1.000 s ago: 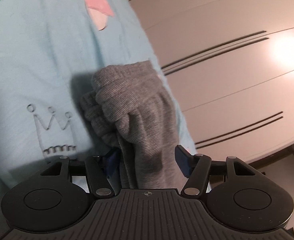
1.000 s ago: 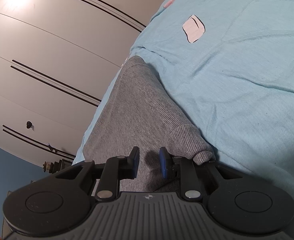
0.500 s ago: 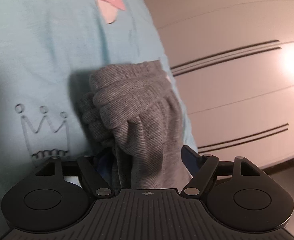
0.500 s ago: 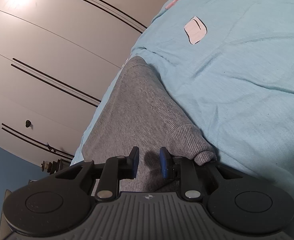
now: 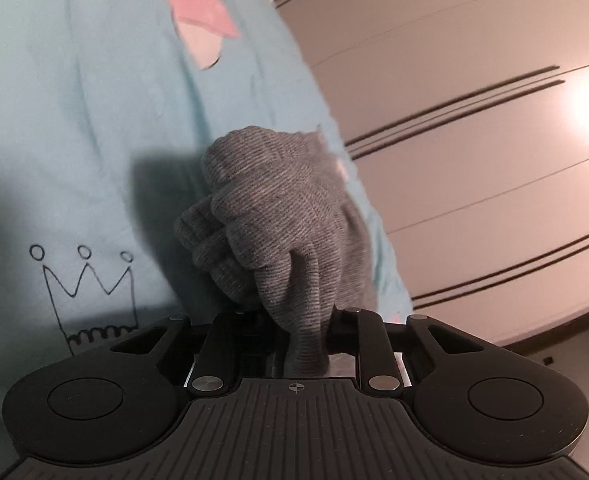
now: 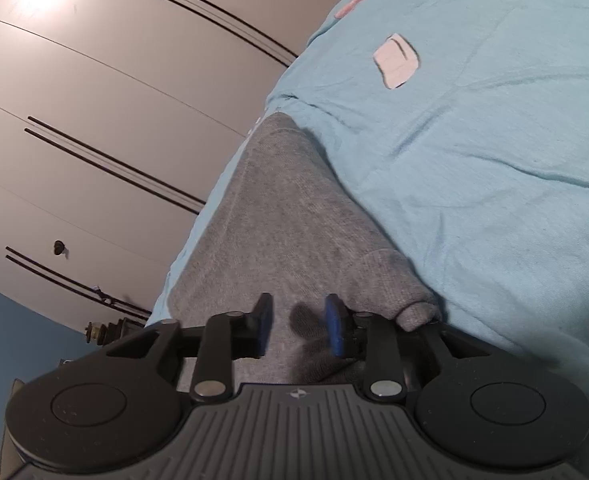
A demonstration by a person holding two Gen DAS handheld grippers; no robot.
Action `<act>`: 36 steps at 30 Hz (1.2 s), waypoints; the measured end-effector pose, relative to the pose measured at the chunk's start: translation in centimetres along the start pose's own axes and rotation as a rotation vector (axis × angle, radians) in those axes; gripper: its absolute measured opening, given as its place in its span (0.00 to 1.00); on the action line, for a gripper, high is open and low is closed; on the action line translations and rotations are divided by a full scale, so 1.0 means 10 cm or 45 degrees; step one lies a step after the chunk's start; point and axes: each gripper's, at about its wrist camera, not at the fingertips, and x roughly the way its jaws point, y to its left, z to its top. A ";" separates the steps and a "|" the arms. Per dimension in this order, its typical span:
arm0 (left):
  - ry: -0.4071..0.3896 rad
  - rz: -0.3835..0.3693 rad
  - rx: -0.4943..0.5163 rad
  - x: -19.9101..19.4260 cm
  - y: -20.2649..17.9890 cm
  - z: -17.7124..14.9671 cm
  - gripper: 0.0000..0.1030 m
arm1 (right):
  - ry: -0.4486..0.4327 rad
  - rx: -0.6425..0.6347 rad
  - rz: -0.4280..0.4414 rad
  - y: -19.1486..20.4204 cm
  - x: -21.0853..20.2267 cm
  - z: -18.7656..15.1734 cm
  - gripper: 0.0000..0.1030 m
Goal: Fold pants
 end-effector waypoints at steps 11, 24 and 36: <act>-0.180 0.044 0.481 -0.30 -1.30 -0.29 0.21 | -0.090 -0.228 -0.026 0.39 -0.27 0.05 0.84; 0.463 -0.392 1.343 0.14 -3.17 -2.75 0.70 | -0.382 0.064 0.020 0.08 -0.84 0.34 0.88; 0.408 -0.086 0.854 0.01 -2.06 -1.95 0.94 | -0.081 -0.046 0.191 0.42 -0.19 0.27 0.90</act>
